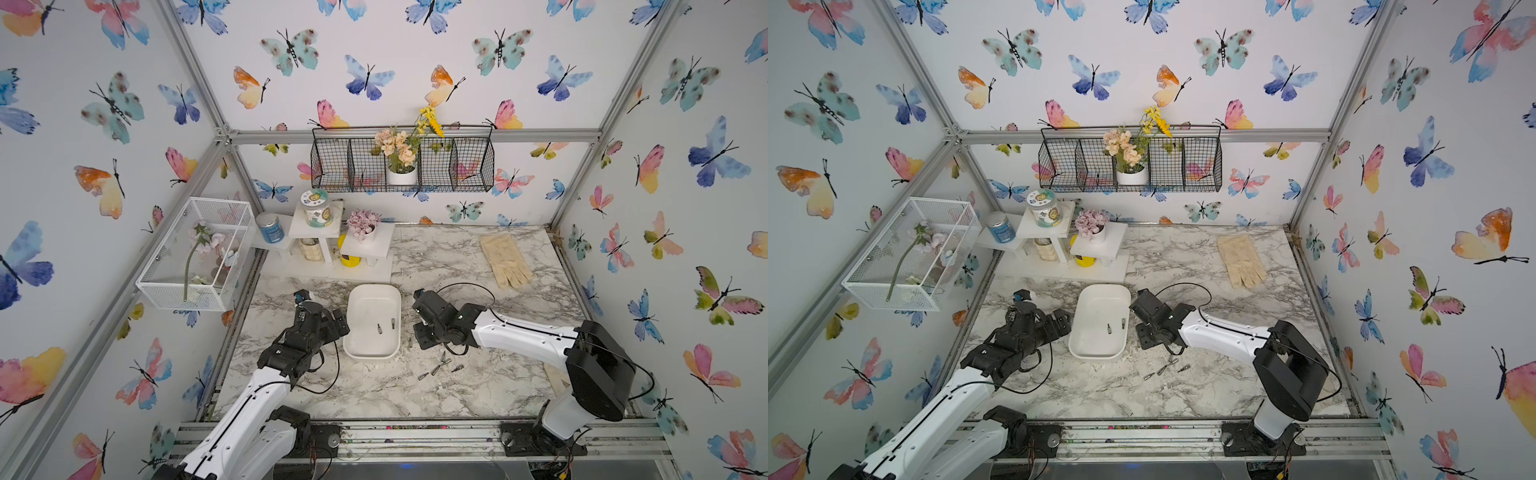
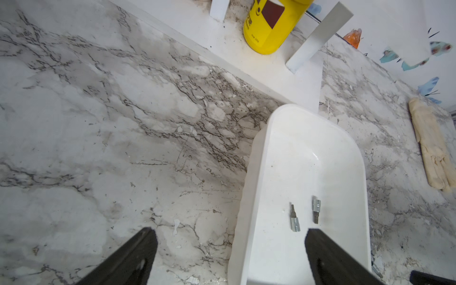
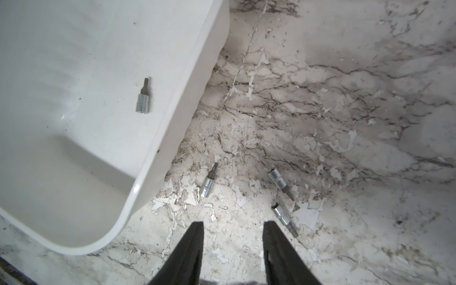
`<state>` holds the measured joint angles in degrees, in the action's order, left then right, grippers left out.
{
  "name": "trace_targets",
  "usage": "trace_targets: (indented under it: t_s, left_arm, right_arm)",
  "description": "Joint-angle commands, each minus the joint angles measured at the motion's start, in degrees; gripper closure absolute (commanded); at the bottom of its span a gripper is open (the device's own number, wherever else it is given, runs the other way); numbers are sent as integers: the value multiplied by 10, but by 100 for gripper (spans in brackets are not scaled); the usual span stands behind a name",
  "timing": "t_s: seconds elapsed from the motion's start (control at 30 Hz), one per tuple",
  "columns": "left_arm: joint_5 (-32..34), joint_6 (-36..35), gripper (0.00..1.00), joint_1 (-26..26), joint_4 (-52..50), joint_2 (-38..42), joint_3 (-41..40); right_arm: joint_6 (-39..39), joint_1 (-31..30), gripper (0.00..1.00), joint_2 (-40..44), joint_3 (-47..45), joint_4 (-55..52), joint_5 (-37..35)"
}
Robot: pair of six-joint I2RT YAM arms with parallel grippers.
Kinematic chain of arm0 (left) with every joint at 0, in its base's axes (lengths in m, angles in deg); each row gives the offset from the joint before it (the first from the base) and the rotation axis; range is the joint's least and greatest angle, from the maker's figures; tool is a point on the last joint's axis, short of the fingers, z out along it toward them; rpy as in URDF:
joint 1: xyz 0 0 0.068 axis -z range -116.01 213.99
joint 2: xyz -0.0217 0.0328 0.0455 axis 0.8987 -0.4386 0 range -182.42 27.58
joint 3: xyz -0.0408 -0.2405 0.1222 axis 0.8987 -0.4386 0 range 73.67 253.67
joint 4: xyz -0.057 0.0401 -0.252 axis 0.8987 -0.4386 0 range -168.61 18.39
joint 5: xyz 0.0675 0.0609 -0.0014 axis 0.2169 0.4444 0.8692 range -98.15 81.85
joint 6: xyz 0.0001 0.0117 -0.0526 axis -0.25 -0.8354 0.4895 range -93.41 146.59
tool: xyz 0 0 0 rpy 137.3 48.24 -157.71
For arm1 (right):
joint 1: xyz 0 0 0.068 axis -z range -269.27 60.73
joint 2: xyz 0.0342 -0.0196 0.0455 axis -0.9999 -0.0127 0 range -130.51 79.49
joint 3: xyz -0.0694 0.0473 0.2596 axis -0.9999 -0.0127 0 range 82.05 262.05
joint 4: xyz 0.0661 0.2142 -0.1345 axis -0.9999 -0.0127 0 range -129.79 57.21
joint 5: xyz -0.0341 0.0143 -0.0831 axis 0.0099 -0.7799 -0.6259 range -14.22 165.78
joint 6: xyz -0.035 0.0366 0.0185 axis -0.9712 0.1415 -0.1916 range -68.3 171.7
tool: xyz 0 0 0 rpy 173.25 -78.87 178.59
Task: Put the bit on the desktop into the storage box
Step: Pick up the screwdriver bit from the center of the board.
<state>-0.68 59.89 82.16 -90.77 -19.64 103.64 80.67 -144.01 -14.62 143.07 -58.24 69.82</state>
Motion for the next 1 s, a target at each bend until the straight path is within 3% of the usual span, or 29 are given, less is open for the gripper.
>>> trace_targets:
  t_s: [0.0, 0.47, 0.97]
  left_arm:
    - [38, 8, 1, -9, -23, 20, -10]
    - [18, 13, 1, -19, -9, 24, -22]
    - [-39, -9, 1, -19, 22, 13, -27]
  right_arm:
    - [13, -4, 56, -19, 0, 4, 26]
    - [28, -5, 59, -78, 12, 55, 64]
    - [29, -5, 66, -125, 30, 57, 42]
